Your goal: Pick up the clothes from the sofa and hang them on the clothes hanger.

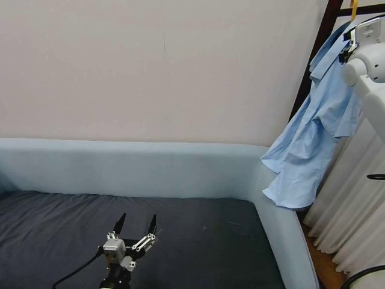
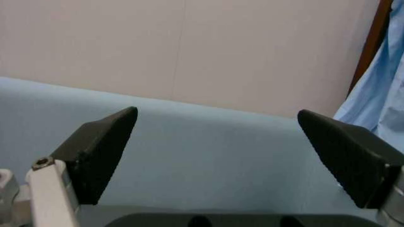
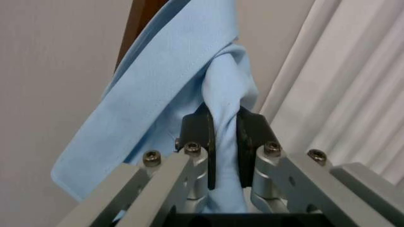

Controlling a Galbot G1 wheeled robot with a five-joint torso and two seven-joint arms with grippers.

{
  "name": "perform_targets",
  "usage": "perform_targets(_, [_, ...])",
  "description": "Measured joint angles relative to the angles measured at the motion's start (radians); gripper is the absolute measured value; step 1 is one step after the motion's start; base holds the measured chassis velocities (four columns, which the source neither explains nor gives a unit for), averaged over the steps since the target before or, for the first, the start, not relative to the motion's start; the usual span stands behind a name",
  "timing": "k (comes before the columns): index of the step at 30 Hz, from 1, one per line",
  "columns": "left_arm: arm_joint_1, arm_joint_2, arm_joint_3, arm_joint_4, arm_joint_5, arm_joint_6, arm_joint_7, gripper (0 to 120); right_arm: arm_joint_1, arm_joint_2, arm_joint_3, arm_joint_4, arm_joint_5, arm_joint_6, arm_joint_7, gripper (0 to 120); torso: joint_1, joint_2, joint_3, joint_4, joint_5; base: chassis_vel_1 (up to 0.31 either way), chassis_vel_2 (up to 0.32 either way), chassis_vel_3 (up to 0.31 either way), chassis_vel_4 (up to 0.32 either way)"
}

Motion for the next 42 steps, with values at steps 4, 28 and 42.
perform_targets(4, [0.002, 0.002, 0.003, -0.001, 0.001, 0.0, 0.004, 100, 0.032, 0.03, 0.0, -0.059, -0.007, 0.009, 0.001, 7, 0.0, 0.0, 0.0, 0.0, -0.0005, 0.0, 0.0, 0.0, 0.0])
perform_targets(28, [0.035, 0.02, -0.023, -0.027, 0.002, -0.021, 0.0, 100, 0.067, 0.146, 0.035, -0.196, 0.073, -0.046, 0.088, 7, 0.0, 0.0, 0.0, -0.0002, -0.0002, 0.0, 0.0, 0.0, 0.0])
perform_targets(42, [0.049, -0.006, -0.016, -0.033, 0.033, -0.038, 0.008, 100, 0.054, 0.13, 0.01, -0.17, 0.085, -0.054, 0.062, 26, 0.0, 0.0, 0.0, 0.0005, 0.0001, 0.0, 0.0, 0.0, 0.0])
